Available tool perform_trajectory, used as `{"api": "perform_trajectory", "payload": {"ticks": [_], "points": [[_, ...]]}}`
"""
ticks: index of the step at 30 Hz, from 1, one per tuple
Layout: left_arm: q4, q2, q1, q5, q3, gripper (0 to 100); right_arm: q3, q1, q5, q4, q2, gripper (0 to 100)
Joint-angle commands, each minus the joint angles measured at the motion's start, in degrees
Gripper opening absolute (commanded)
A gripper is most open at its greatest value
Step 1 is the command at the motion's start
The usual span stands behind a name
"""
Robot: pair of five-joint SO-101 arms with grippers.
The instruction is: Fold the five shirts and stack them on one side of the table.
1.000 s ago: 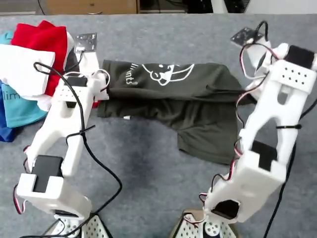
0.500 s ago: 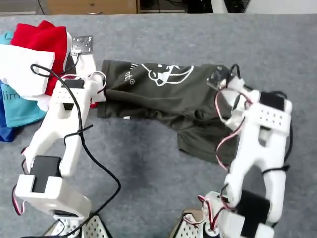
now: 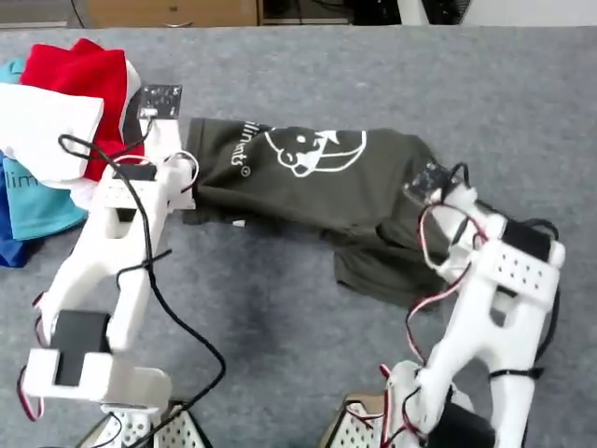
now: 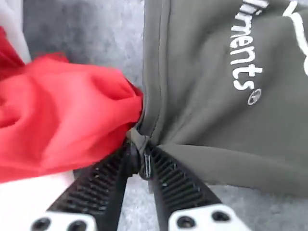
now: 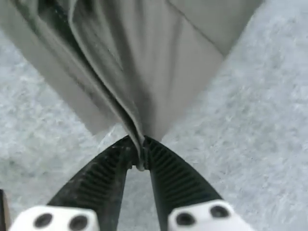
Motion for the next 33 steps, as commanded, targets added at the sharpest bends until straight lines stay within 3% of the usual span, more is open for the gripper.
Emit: {"api": "perform_trajectory", "payload": {"ticks": [1, 4, 16, 18, 24, 28, 33], "points": [[-3.9, -4.2, 1.1, -2.3, 3.5, 2, 5.2, -0.7, 1.7, -2.5, -2.9, 0.2], [-8.8, -2.9, 2.3, -3.6, 7.3, 2, 7.5, -1.3, 1.7, -2.9, -2.9, 0.2], [-5.6, 1.6, 4.5, -3.6, 7.5, 2, 12.3, -1.0, 1.7, -8.7, -2.8, 0.8], [-5.5, 2.2, 4.6, -4.0, 7.8, 4, 12.1, -0.8, 1.6, -8.5, -3.1, 5.2], [4.4, 0.5, 4.0, 0.0, 4.7, 27, 8.1, 1.4, -0.4, -7.5, -3.2, 22.0], [11.6, -2.6, 4.4, -2.3, 0.6, 27, 3.2, 1.6, -0.4, -1.9, -3.2, 28.4], [18.7, -10.2, 4.0, -3.8, -2.6, 27, -4.3, 1.9, -0.8, 3.3, -3.2, 29.2]]}}
